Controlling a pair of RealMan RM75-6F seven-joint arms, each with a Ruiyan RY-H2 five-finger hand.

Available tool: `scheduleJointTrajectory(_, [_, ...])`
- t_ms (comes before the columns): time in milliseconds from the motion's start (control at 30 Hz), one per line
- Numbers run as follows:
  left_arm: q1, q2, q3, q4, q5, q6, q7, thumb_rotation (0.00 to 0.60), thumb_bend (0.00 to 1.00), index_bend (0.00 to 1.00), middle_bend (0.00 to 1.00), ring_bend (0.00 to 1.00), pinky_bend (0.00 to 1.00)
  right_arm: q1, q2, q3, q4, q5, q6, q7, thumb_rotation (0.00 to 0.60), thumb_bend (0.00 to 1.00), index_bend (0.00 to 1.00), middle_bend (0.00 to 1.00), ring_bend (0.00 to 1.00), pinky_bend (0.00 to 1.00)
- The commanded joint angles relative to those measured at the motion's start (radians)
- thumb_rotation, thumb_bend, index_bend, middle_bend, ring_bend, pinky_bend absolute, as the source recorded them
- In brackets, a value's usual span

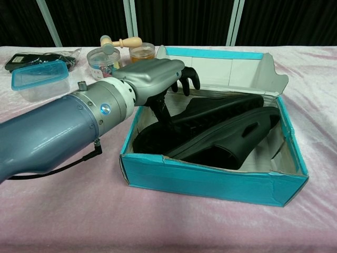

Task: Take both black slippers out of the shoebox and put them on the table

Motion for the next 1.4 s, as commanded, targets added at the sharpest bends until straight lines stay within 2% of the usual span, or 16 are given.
scheduleJointTrajectory(33, [-0.022, -0.034, -0.009, 0.038, -0.013, 0.001, -0.008, 0.600, 0.00, 0.25, 0.29, 0.26, 0.34, -0.003, 0.001, 0.000, -0.001, 0.000, 0.001, 0.001, 0.600, 0.25, 0.05, 0.09, 0.09, 0.25])
scheduleJointTrajectory(267, [-0.064, -0.102, -0.026, 0.113, -0.026, 0.000, -0.015, 0.600, 0.00, 0.23, 0.30, 0.26, 0.36, -0.004, 0.002, 0.000, -0.003, -0.002, -0.003, 0.000, 0.600, 0.25, 0.05, 0.09, 0.09, 0.25])
scheduleJointTrajectory(367, [-0.076, -0.131, -0.023, 0.154, 0.004, 0.003, -0.045, 0.600, 0.02, 0.27, 0.36, 0.32, 0.43, -0.005, 0.003, 0.001, -0.005, -0.002, -0.004, -0.001, 0.600, 0.25, 0.05, 0.09, 0.09, 0.25])
scheduleJointTrajectory(533, [-0.077, -0.159, -0.010, 0.212, 0.068, 0.023, -0.106, 0.600, 0.14, 0.40, 0.52, 0.48, 0.59, -0.008, 0.005, 0.001, -0.007, -0.003, -0.004, -0.001, 0.600, 0.25, 0.05, 0.09, 0.09, 0.25])
scheduleJointTrajectory(700, [-0.057, -0.155, -0.010, 0.239, 0.119, 0.037, -0.202, 0.600, 0.18, 0.45, 0.58, 0.53, 0.63, -0.010, 0.004, 0.002, -0.006, -0.002, -0.005, 0.002, 0.600, 0.25, 0.05, 0.09, 0.09, 0.25])
scheduleJointTrajectory(1000, [-0.018, -0.088, -0.004, 0.192, 0.188, 0.056, -0.304, 0.600, 0.21, 0.46, 0.58, 0.53, 0.63, -0.003, 0.000, 0.005, -0.001, 0.000, -0.021, -0.003, 0.600, 0.25, 0.05, 0.09, 0.09, 0.25])
scheduleJointTrajectory(1400, [0.061, -0.007, -0.029, 0.074, 0.275, 0.108, -0.571, 0.600, 0.21, 0.47, 0.59, 0.53, 0.63, 0.004, -0.004, 0.009, -0.003, 0.006, -0.034, -0.011, 0.600, 0.25, 0.05, 0.09, 0.09, 0.25])
